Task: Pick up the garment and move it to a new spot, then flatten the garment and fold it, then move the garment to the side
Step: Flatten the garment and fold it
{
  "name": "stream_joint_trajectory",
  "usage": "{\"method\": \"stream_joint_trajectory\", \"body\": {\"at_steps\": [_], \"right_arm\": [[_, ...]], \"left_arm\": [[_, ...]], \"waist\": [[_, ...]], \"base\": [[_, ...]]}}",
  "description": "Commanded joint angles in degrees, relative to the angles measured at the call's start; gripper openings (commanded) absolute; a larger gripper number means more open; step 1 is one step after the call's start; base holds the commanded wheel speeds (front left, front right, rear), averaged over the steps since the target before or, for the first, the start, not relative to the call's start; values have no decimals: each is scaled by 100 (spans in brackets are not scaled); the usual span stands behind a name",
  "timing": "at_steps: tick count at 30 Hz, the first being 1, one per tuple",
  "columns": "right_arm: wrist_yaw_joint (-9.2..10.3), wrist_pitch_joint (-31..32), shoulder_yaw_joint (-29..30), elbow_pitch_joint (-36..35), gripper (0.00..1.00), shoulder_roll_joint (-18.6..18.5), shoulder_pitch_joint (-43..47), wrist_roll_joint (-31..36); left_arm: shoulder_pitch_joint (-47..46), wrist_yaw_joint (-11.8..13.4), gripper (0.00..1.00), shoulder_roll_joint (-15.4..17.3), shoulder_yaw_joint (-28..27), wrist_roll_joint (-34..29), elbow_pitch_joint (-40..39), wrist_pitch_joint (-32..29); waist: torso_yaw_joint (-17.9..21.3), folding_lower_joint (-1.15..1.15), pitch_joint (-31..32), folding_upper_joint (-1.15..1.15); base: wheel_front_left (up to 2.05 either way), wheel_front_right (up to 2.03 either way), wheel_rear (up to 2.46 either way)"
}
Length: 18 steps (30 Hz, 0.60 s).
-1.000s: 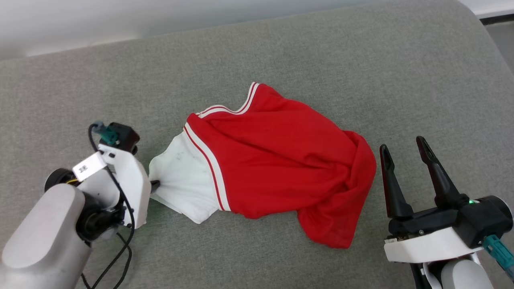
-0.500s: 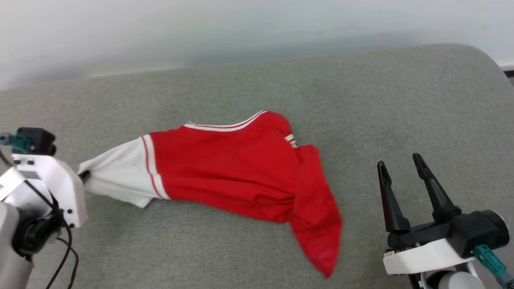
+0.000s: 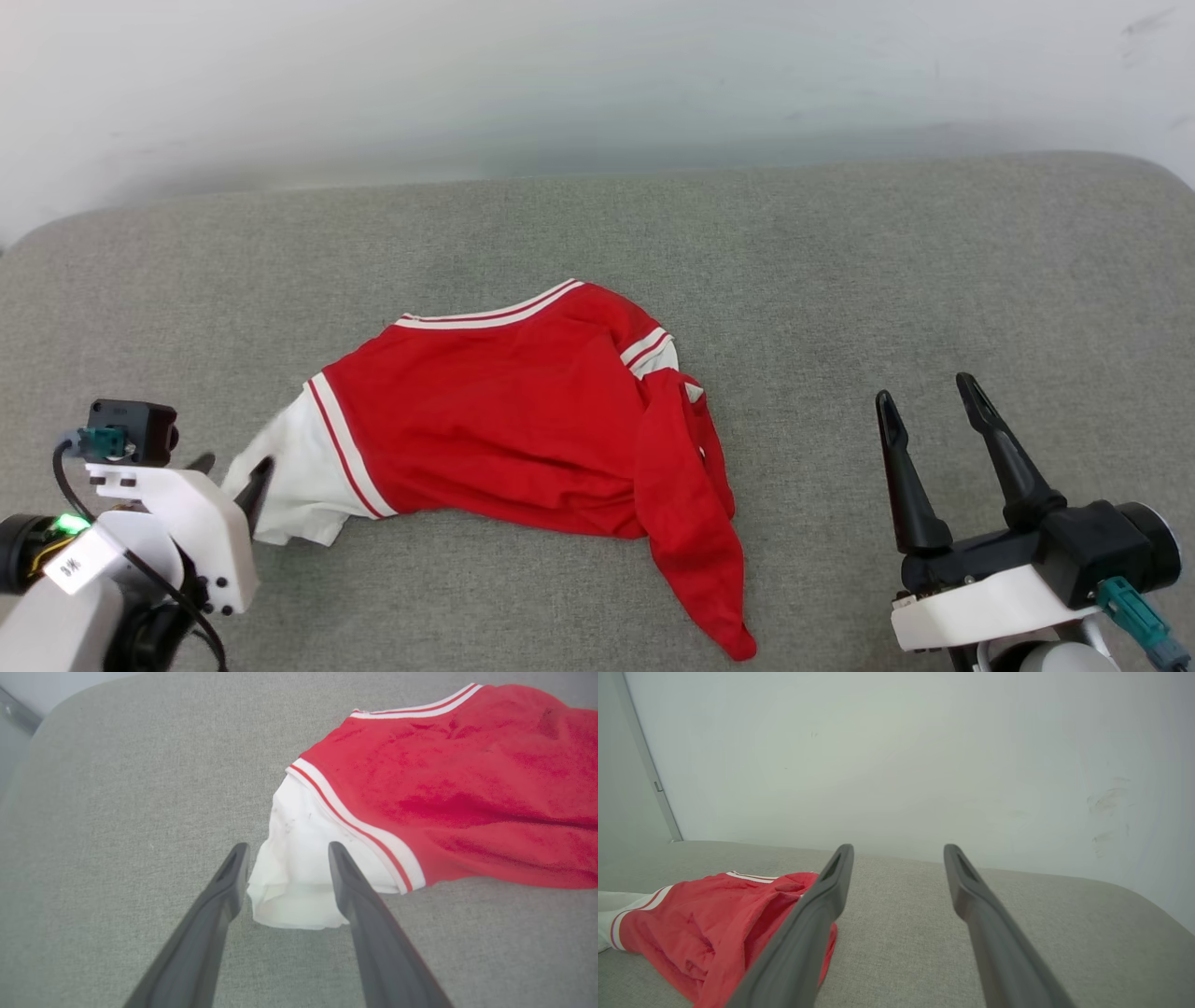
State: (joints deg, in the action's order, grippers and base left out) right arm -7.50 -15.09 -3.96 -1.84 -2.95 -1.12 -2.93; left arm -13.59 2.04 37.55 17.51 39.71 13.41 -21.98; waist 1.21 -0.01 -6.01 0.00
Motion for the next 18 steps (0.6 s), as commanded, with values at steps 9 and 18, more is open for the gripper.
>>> {"method": "stream_joint_trajectory", "body": {"at_steps": [9, 18], "right_arm": [[2, -11, 136, 23, 100, 14, 93, 116], [2, -11, 154, 24, 100, 15, 233, 166]], "left_arm": [[96, -269, 100, -713, 24, -776, -393, 3061], [682, 20, 100, -1462, -173, -1401, -1271, 3722]], "waist": [[-142, 1, 217, 0], [-240, 1, 371, 0]], "base": [[0, 0, 0], [0, 0, 0]]}}
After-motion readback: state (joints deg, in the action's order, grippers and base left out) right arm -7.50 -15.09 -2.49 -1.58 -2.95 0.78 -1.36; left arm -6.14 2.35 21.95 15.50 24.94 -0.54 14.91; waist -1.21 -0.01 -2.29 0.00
